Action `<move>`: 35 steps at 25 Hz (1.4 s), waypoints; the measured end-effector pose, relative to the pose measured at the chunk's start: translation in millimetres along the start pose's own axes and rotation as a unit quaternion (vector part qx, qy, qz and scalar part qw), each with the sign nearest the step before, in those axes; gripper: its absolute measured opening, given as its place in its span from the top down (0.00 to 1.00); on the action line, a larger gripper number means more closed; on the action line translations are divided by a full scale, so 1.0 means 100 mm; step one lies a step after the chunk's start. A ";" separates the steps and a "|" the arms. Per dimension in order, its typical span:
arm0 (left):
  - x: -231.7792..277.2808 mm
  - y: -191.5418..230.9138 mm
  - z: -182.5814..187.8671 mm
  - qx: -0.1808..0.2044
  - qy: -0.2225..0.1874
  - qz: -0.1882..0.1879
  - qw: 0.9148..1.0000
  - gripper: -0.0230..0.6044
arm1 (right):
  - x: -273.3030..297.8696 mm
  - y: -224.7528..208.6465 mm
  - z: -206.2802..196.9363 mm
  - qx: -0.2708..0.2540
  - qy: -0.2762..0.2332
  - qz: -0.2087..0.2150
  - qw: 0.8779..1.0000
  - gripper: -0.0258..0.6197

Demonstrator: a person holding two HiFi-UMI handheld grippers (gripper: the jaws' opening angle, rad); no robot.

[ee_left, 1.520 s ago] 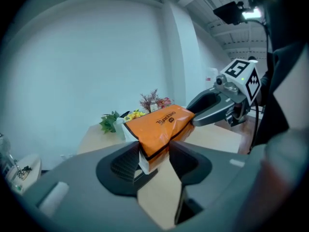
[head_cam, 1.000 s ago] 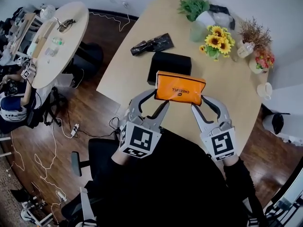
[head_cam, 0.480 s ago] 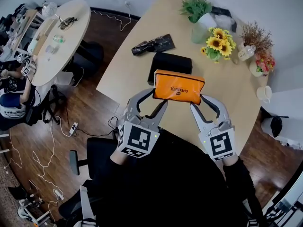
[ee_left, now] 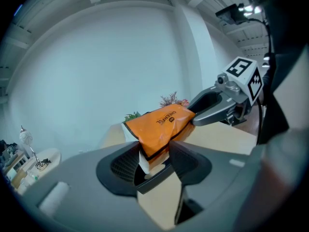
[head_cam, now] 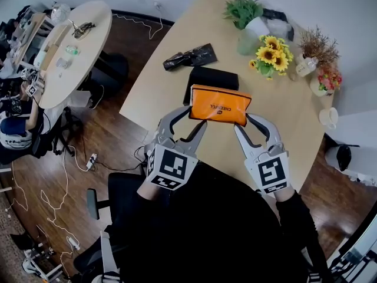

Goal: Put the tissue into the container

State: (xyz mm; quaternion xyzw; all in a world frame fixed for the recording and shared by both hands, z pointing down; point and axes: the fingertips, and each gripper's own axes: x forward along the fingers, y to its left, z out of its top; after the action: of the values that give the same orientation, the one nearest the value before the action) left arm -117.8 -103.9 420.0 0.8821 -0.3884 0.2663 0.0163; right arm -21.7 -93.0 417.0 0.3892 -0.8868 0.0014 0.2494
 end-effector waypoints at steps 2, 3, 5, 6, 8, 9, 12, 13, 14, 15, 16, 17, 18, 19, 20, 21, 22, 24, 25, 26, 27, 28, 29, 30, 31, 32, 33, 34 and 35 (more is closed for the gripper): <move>0.03 0.04 -0.02 0.001 0.002 -0.001 1.000 0.68 | 0.05 -0.01 -0.01 0.004 -0.001 -0.004 1.000 0.76; 0.04 0.05 -0.03 0.001 0.004 -0.001 1.000 0.68 | 0.07 -0.01 -0.01 0.005 -0.001 -0.005 1.000 0.76; 0.08 0.08 -0.05 0.002 0.006 -0.002 1.000 0.68 | 0.12 -0.02 -0.03 0.007 0.001 -0.007 1.000 0.76; 0.10 0.10 -0.06 0.002 0.007 -0.003 1.000 0.68 | 0.15 -0.03 -0.04 0.008 0.002 -0.008 1.000 0.76; 0.16 0.13 -0.10 0.001 0.009 -0.004 1.000 0.68 | 0.22 -0.05 -0.08 0.010 0.006 -0.009 1.000 0.76; 0.20 0.14 -0.13 0.000 0.011 -0.005 1.000 0.68 | 0.25 -0.06 -0.11 0.011 0.008 -0.010 1.000 0.76; 0.30 0.19 -0.22 -0.007 0.016 -0.010 1.000 0.68 | 0.36 -0.08 -0.18 0.014 0.016 -0.013 1.000 0.76; 0.33 0.21 -0.24 -0.009 0.018 -0.012 1.000 0.68 | 0.40 -0.09 -0.20 0.014 0.019 -0.014 1.000 0.76; 0.36 0.22 -0.27 -0.010 0.020 -0.013 1.000 0.68 | 0.43 -0.10 -0.22 0.015 0.021 -0.015 1.000 0.76; 0.39 0.23 -0.29 -0.011 0.021 -0.014 1.000 0.68 | 0.46 -0.10 -0.24 0.016 0.024 -0.016 0.999 0.76; 0.41 0.24 -0.31 -0.010 0.023 -0.015 1.000 0.68 | 0.49 -0.11 -0.26 0.017 0.027 -0.016 0.999 0.76; 0.43 0.25 -0.33 -0.010 0.024 -0.016 1.000 0.68 | 0.52 -0.11 -0.28 0.018 0.029 -0.016 0.999 0.76; 0.45 0.26 -0.35 -0.010 0.025 -0.017 1.000 0.68 | 0.55 -0.12 -0.30 0.019 0.032 -0.016 0.999 0.76; 0.47 0.27 -0.37 -0.010 0.025 -0.018 0.999 0.68 | 0.57 -0.12 -0.32 0.020 0.034 -0.016 0.999 0.76; 0.49 0.29 -0.39 -0.010 0.026 -0.019 0.999 0.68 | 0.60 -0.12 -0.34 0.021 0.035 -0.017 0.999 0.76; 0.52 0.30 -0.41 -0.010 0.026 -0.021 0.999 0.68 | 0.63 -0.12 -0.35 0.022 0.037 -0.018 0.999 0.76; 0.54 0.31 -0.44 -0.010 0.026 -0.022 0.999 0.68 | 0.66 -0.12 -0.37 0.023 0.038 -0.019 0.999 0.76; 0.60 0.33 -0.48 -0.010 0.027 -0.026 0.999 0.68 | 0.71 -0.13 -0.41 0.025 0.042 -0.021 0.999 0.76; 0.63 0.34 -0.51 -0.011 0.028 -0.028 0.999 0.68 | 0.74 -0.14 -0.44 0.026 0.044 -0.022 0.998 0.76; 0.66 0.35 -0.54 -0.012 0.030 -0.031 0.999 0.68 | 0.76 -0.14 -0.47 0.026 0.046 -0.022 0.998 0.76; 0.70 0.35 -0.57 -0.014 0.032 -0.033 0.999 0.68 | 0.79 -0.15 -0.50 0.027 0.048 -0.022 0.998 0.76; 0.73 0.36 -0.60 -0.016 0.035 -0.036 0.999 0.68 | 0.82 -0.15 -0.53 0.027 0.051 -0.022 0.998 0.76; 0.77 0.36 -0.63 -0.019 0.038 -0.039 0.998 0.68 | 0.85 -0.16 -0.57 0.027 0.055 -0.021 0.998 0.76; 0.80 0.36 -0.67 -0.022 0.042 -0.041 0.998 0.68 | 0.88 -0.16 -0.60 0.028 0.059 -0.021 0.998 0.76; 0.84 0.37 -0.70 -0.023 0.046 -0.044 0.998 0.68 | 0.91 -0.17 -0.64 0.029 0.063 -0.020 0.997 0.76; 0.87 0.37 -0.73 -0.024 0.051 -0.046 0.997 0.68 | 0.94 -0.17 -0.68 0.031 0.068 -0.019 0.997 0.76; 0.91 0.36 -0.77 -0.025 0.056 -0.048 0.997 0.68 | 0.97 -0.17 -0.72 0.034 0.071 -0.018 0.997 0.76; 0.95 0.36 -0.80 -0.025 0.061 -0.050 0.997 0.68 | 1.00 -0.18 -0.76 0.037 0.075 -0.016 0.996 0.76; 0.98 0.36 -0.83 -0.025 0.066 -0.053 0.996 0.68 | 1.02 -0.18 -0.80 0.040 0.079 -0.016 0.996 0.76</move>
State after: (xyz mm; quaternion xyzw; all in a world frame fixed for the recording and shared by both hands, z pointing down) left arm -126.7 -175.8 532.2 0.8813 -0.3458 0.3126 0.0776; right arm -32.5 -160.5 529.1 0.4115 -0.8573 0.0640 0.3026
